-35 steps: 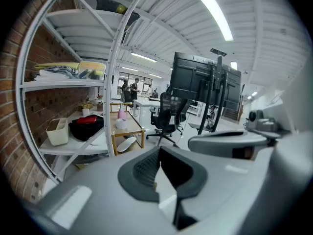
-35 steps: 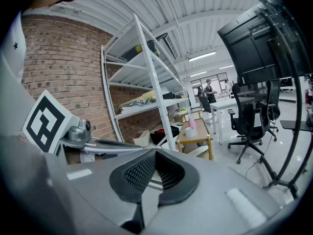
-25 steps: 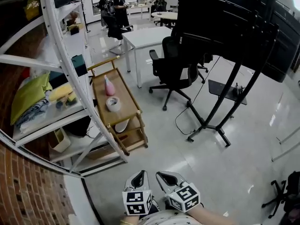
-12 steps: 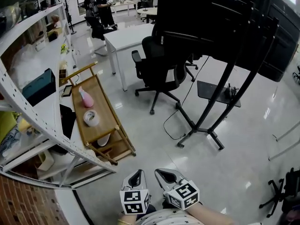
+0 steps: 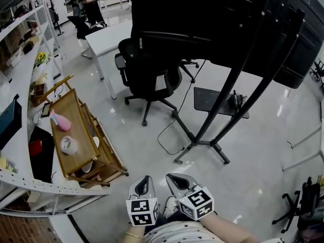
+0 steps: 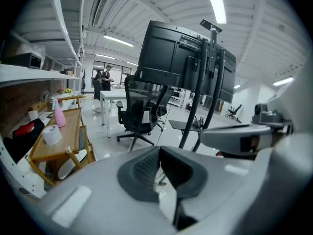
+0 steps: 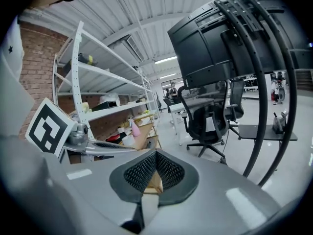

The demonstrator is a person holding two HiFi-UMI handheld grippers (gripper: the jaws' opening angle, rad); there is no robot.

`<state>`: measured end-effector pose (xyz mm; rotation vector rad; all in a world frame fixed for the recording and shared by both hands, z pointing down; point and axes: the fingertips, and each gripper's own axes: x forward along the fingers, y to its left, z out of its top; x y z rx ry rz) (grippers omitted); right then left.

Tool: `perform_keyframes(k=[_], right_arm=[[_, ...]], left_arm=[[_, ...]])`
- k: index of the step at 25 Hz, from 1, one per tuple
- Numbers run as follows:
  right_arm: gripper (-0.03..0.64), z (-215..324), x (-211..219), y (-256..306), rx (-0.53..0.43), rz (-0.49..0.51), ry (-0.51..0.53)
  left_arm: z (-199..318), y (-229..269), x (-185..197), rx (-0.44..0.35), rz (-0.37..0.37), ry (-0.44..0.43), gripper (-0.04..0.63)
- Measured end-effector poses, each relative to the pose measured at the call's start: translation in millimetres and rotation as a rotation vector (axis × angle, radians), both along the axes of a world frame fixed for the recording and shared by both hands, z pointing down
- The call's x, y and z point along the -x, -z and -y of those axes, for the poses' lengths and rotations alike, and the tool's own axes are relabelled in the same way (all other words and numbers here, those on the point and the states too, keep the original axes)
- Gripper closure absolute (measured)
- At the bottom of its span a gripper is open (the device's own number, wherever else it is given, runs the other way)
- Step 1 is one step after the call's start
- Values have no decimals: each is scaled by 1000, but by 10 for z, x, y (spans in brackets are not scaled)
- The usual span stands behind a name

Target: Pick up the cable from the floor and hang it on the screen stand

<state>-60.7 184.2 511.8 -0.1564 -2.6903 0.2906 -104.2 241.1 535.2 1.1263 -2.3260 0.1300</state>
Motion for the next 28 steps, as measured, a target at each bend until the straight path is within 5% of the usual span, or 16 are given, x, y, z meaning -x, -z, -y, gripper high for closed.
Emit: perform_keyframes(k=[12,18,24,28], right_arm=[[618,1029,550,-883,64,-117,-88],[618,1850,1485,-1841,36,-155,-148],[618,2883,2396,-3079,35,-196,-336],[618,3387,2797,-3858,6,-224,-436]], left_arm=[[975,-832,437,76,-103,-118,588],[1610,-1746,1331,109,-121,-125,588],[2504,-2814,2360,53,-137,-129,588],[2894,-3537,2778,93,-121,-165,588]])
